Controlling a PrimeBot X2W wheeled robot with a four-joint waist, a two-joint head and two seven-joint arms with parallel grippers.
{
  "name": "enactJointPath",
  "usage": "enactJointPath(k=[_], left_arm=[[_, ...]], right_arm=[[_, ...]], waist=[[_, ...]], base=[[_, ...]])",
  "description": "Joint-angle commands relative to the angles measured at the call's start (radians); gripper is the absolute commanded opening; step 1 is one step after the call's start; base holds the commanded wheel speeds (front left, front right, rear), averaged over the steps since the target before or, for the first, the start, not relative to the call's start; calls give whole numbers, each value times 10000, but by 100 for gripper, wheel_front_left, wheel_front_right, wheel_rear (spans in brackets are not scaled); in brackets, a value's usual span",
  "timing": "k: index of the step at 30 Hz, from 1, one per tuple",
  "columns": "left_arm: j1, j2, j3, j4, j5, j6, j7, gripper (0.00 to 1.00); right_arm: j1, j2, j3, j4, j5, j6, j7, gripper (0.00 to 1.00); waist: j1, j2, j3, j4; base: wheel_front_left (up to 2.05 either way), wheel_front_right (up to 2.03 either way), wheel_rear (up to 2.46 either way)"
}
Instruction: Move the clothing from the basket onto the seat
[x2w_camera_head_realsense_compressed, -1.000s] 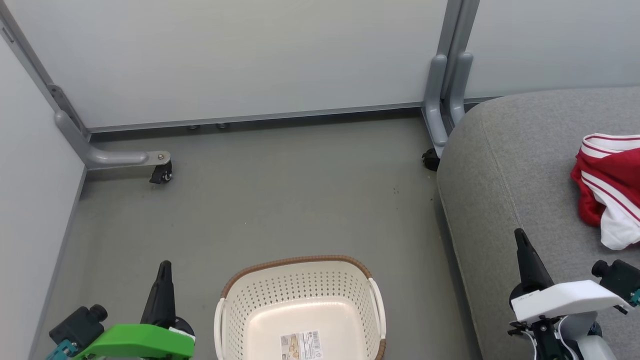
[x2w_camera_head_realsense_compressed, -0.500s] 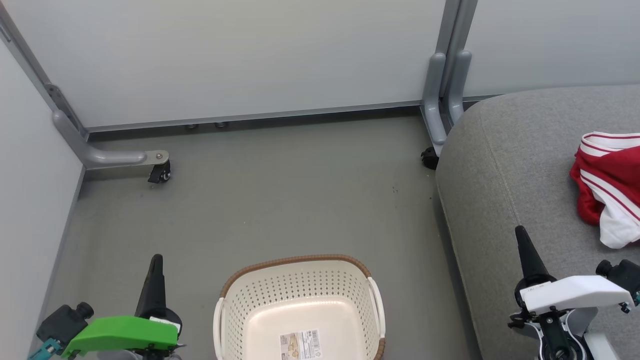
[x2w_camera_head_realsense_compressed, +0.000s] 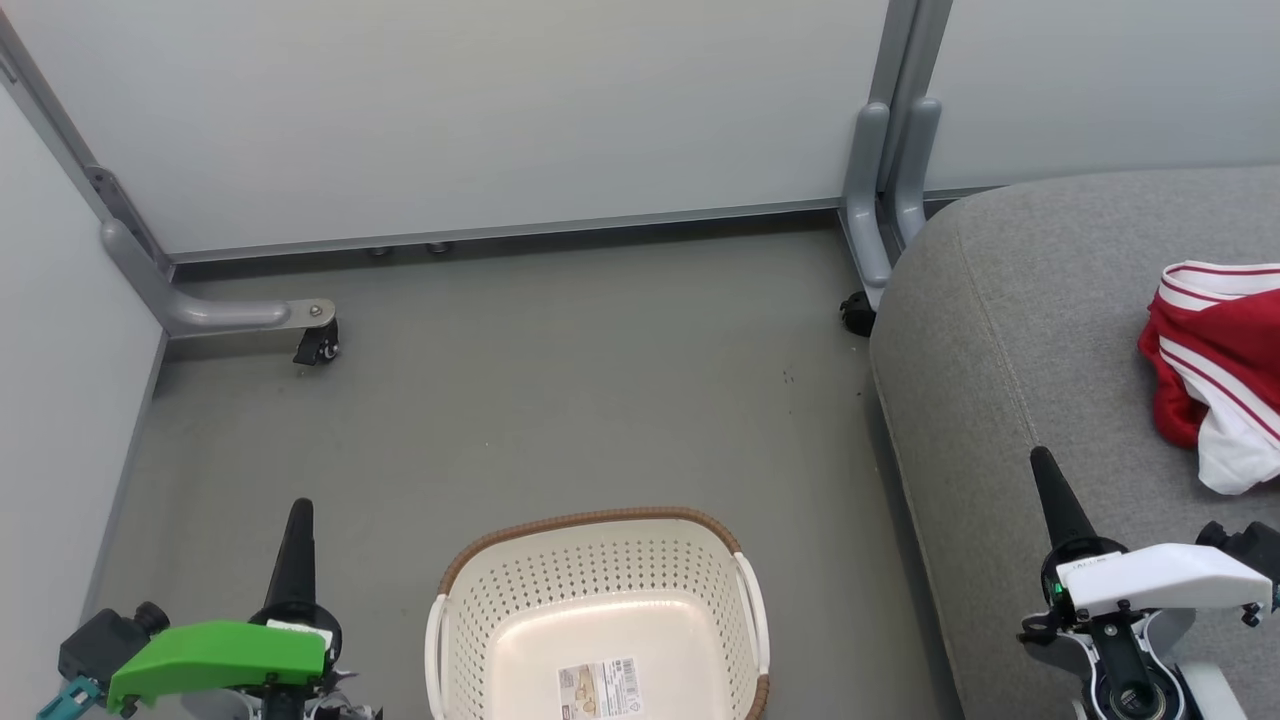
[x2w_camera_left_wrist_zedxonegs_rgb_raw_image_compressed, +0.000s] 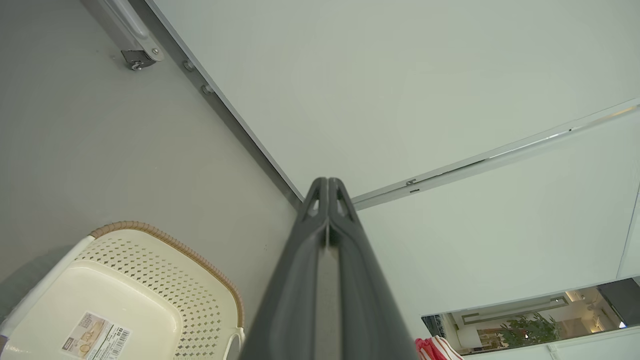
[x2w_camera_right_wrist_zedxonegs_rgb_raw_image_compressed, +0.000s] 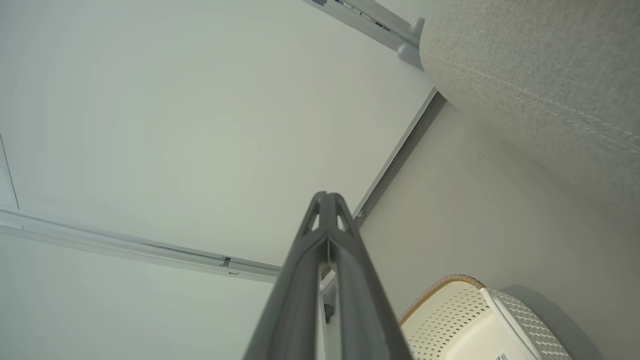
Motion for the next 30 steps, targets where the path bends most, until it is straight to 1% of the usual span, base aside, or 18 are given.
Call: enactJointPath(k=[1,30], left_arm=[[-277,72,68,-61,-280,-61,51,0],[-603,35,558,86,-2729,-134,746,0]], right_arm=[[-246,-19,-55,-34,237,7,74,0],[-442,157,-401,183,2606,5,745,0]], waist=[[0,0,2,-3],[0,0,64,-68]], base=[[0,0,0],[0,0,0]])
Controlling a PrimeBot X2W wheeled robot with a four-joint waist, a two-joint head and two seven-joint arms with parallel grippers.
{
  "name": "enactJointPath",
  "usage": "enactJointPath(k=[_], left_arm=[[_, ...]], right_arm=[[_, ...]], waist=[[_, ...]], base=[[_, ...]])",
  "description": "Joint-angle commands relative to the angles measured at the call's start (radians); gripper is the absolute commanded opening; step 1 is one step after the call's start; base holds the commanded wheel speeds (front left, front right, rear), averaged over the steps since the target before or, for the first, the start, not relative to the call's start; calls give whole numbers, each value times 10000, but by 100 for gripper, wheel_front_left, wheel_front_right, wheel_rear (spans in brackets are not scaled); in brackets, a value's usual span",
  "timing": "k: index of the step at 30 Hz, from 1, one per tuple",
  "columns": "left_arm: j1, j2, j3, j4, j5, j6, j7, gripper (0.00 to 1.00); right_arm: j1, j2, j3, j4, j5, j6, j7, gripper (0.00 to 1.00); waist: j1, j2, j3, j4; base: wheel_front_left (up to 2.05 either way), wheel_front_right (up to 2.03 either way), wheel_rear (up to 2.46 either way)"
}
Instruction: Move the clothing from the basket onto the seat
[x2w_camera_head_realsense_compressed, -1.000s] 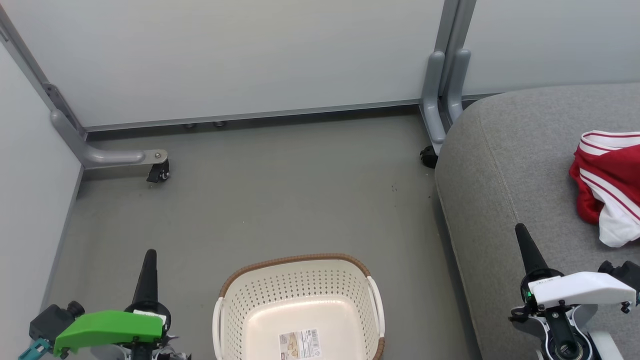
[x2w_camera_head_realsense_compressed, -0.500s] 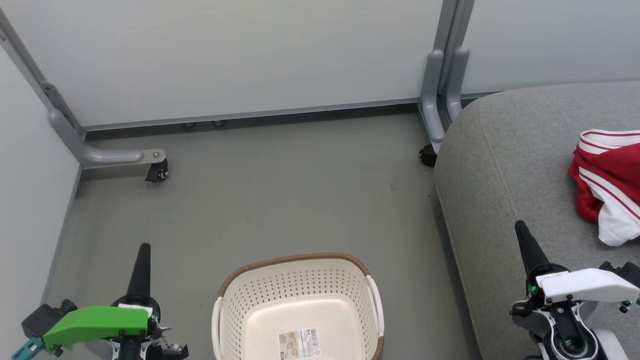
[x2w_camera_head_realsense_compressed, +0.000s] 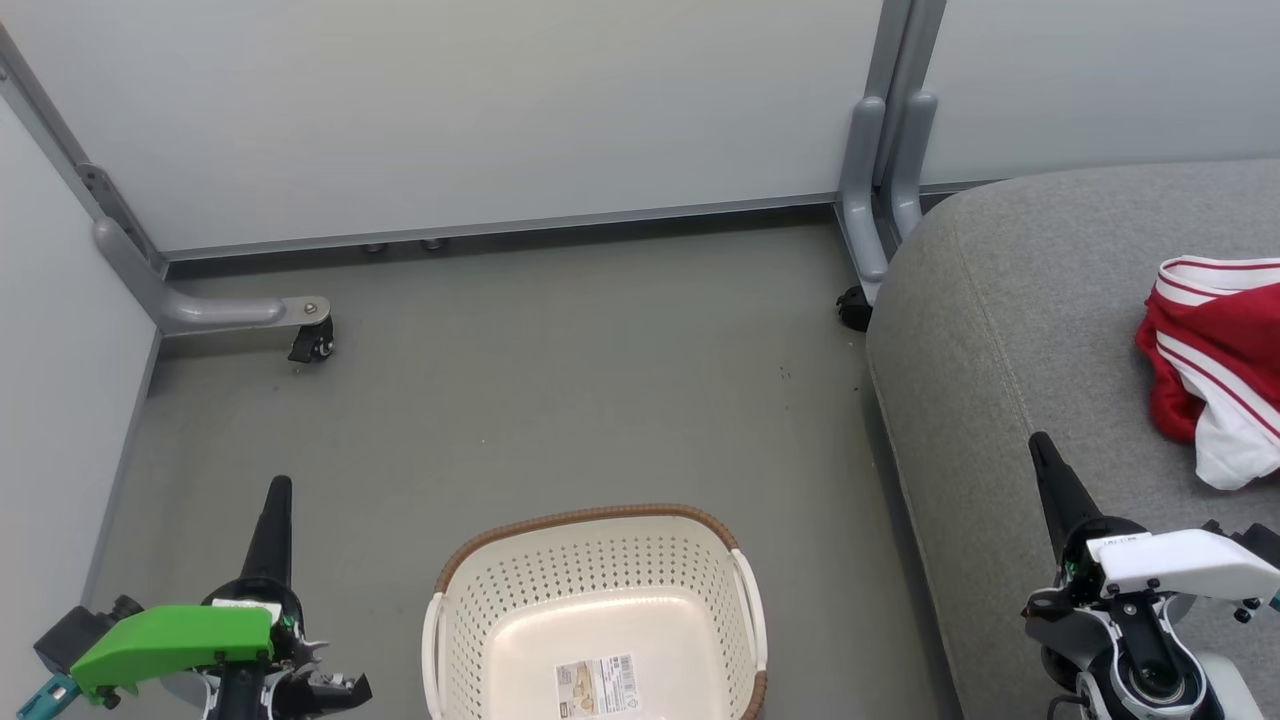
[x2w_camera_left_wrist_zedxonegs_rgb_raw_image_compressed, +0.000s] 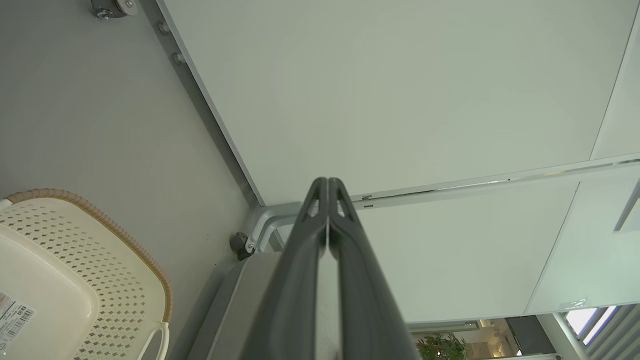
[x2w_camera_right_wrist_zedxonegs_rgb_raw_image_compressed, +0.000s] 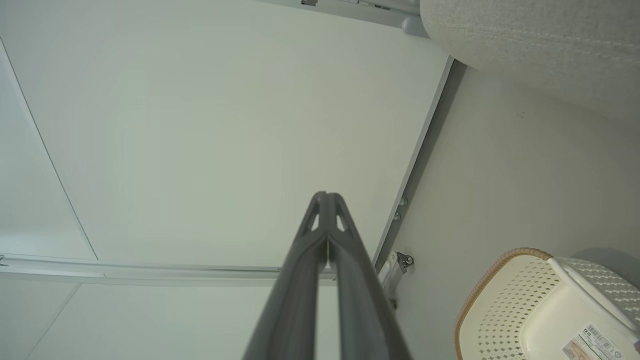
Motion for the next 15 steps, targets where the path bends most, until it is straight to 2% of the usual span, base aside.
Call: enactJointPath(k=[1,15], left_arm=[[-224,33,76,10,-218,-49,52,0],[-347,3,290,69,-1204,-95,353,0]], right_arm=[[-106,19,-43,9,198,5,68,0],[-230,80,-193,99,1159,4,333,0]], waist=[[0,0,2,-2],[0,0,32,-34]], base=[[0,0,0],[0,0,0]])
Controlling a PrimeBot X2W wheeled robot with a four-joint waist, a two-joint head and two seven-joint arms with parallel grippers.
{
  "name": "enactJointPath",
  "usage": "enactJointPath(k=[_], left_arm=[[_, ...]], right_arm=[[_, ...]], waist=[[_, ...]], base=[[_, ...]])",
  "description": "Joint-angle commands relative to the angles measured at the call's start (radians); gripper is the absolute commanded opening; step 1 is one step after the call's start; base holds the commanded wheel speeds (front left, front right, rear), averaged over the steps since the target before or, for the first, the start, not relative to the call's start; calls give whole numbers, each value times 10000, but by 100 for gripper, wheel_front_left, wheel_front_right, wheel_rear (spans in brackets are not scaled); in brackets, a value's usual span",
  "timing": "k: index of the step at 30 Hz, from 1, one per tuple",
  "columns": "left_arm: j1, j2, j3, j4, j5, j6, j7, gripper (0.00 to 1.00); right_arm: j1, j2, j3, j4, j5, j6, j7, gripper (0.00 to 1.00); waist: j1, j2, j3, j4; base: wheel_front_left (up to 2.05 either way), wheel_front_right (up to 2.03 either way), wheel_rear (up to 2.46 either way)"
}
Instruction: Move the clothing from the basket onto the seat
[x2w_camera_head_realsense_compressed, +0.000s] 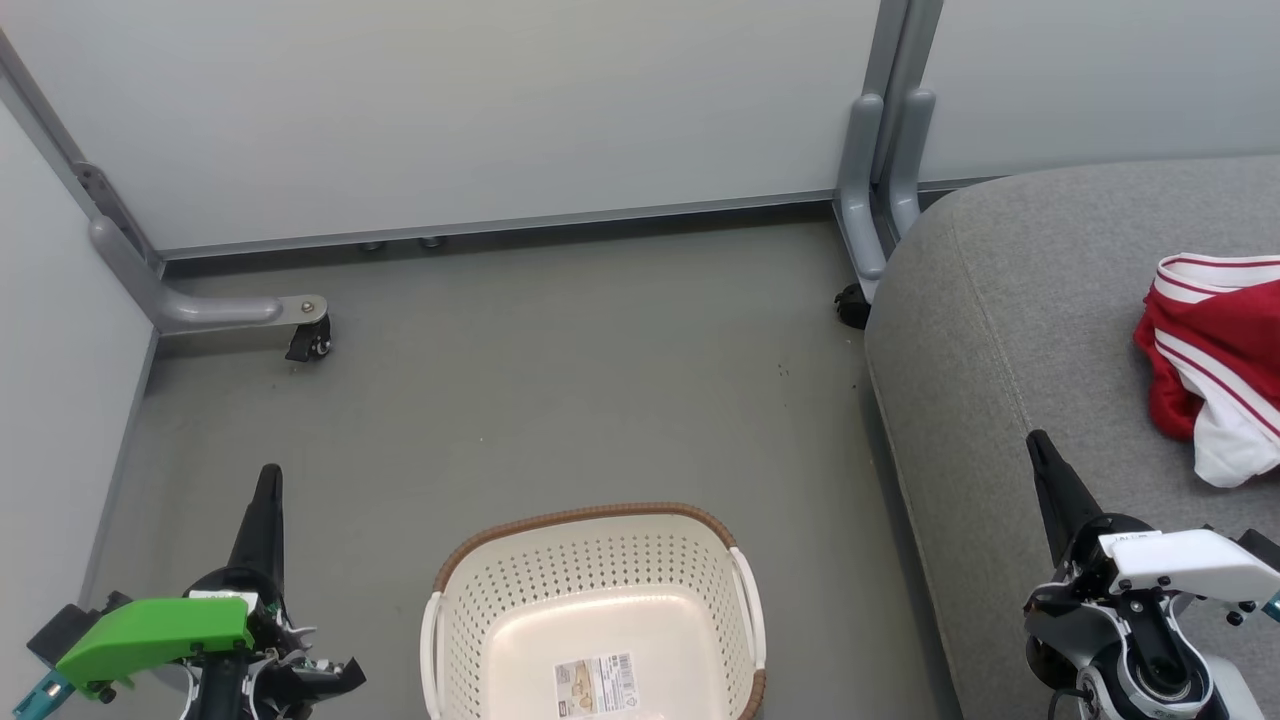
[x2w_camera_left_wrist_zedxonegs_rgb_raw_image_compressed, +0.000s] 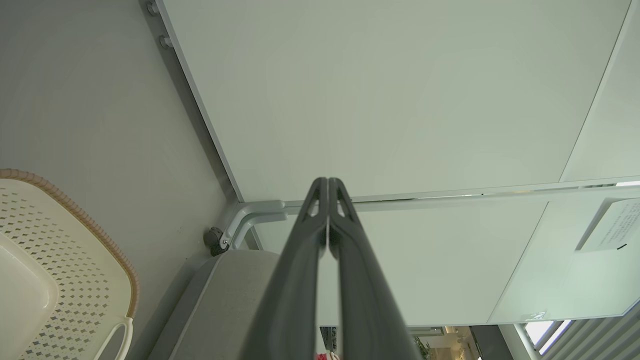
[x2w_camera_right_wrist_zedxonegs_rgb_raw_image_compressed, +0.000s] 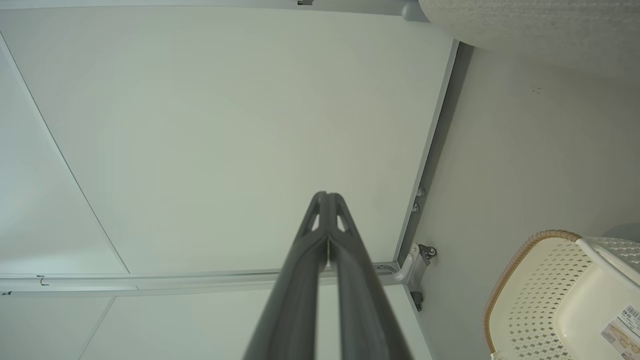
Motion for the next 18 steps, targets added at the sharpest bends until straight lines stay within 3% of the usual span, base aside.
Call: enactJointPath(k=[1,18], left_arm=[[-176,8,82,27,-220,-83,75,0],[-242,-44,201,52,-586,-91,224,0]], right_arm=[[-170,0,-54,28,206,4,57,0],[-170,40,-125,67,602,4,208,0]], waist=[[0,0,3,-3],[0,0,18,-20]], base=[[0,0,0],[0,0,0]])
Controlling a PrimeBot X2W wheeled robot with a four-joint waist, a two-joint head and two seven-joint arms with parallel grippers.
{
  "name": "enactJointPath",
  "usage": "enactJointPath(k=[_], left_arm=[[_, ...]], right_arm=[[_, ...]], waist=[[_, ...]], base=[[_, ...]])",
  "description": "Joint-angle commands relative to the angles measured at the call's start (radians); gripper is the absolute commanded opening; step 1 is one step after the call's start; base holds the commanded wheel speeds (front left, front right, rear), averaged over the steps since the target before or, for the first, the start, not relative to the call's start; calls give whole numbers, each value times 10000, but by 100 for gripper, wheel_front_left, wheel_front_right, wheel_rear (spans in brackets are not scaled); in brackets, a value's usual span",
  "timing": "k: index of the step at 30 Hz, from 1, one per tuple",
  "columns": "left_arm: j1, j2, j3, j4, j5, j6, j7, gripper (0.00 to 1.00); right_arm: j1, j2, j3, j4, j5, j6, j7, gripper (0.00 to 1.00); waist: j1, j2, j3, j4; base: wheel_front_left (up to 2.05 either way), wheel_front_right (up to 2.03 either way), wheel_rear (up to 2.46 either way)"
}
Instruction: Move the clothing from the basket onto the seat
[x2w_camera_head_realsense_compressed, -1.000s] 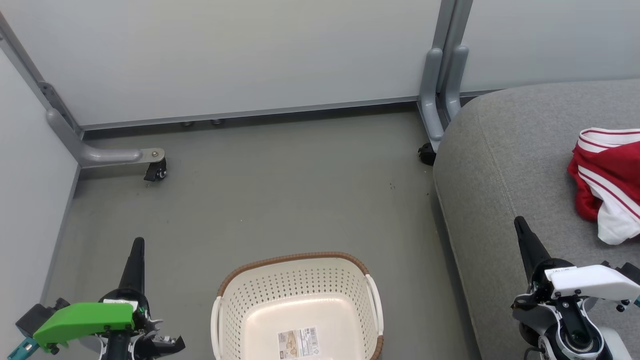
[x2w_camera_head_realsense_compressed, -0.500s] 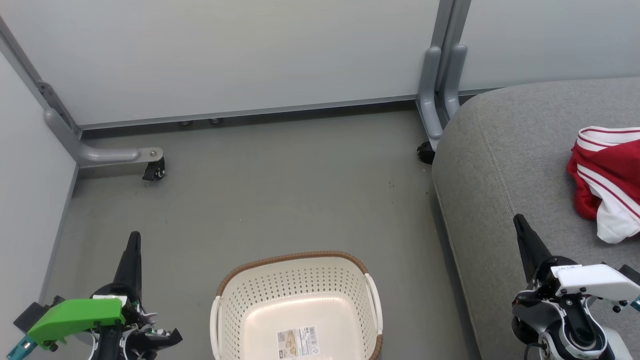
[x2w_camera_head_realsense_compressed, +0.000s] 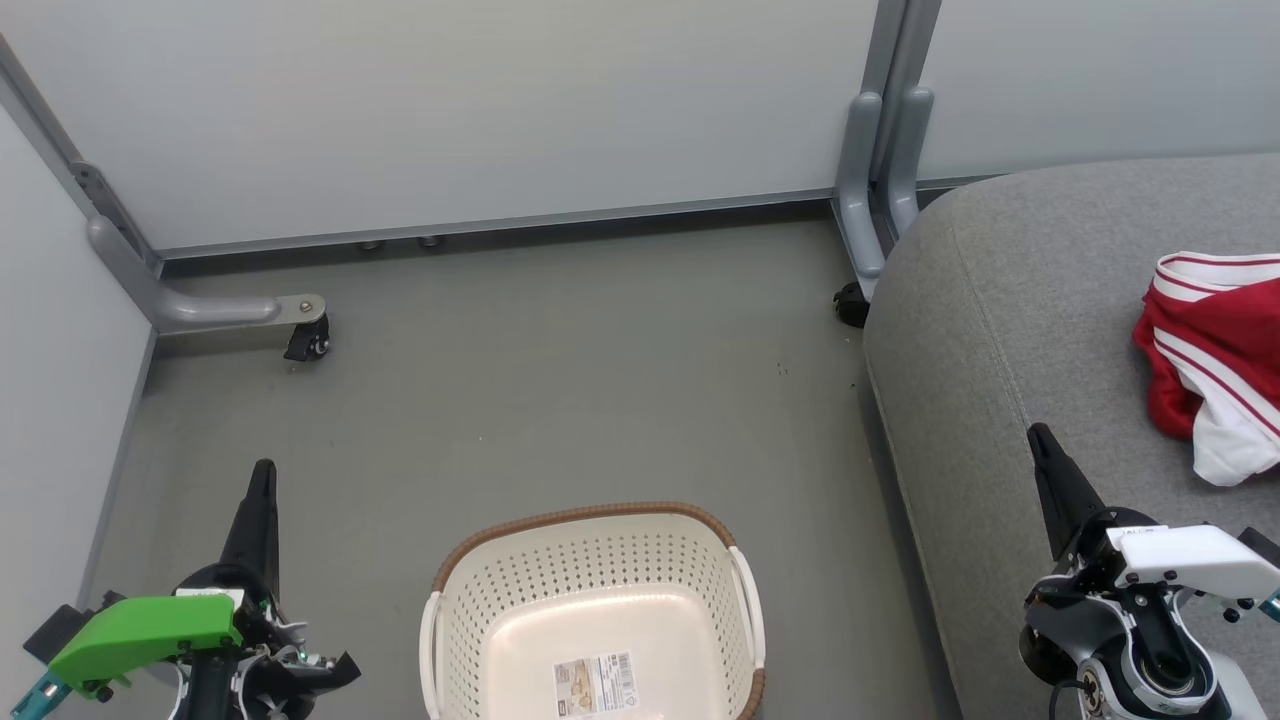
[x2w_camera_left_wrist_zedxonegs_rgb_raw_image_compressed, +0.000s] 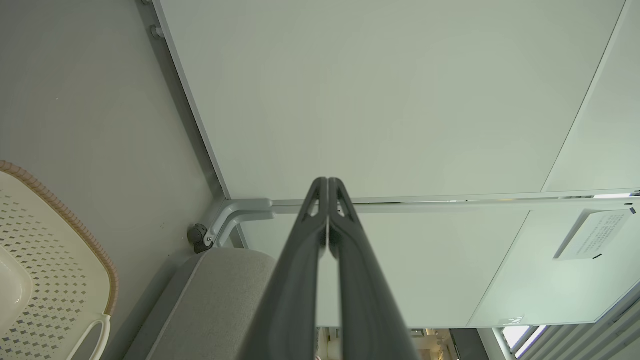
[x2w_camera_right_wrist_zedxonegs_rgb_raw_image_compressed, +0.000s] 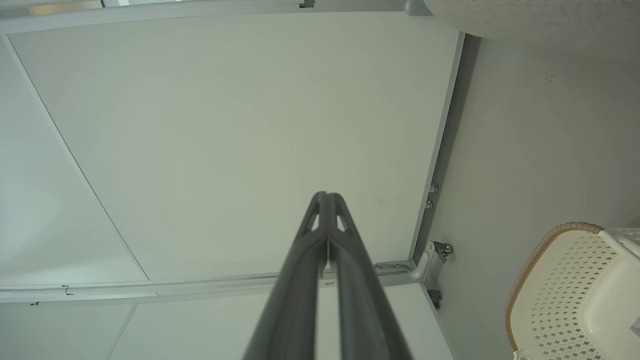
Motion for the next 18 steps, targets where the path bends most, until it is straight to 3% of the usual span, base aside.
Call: enactJointPath(k=[1,18], left_arm=[[-146,-26,25,21,-5,-64,24,0],[-152,-67,80,24,72,-65,70,0]], right_arm=[[-52,-8,-17,21,31,4,63,0],[-55,3,-37,22,1,4,70,0]], waist=[[0,0,0,0],[0,0,0,0]], base=[[0,0,0],[0,0,0]])
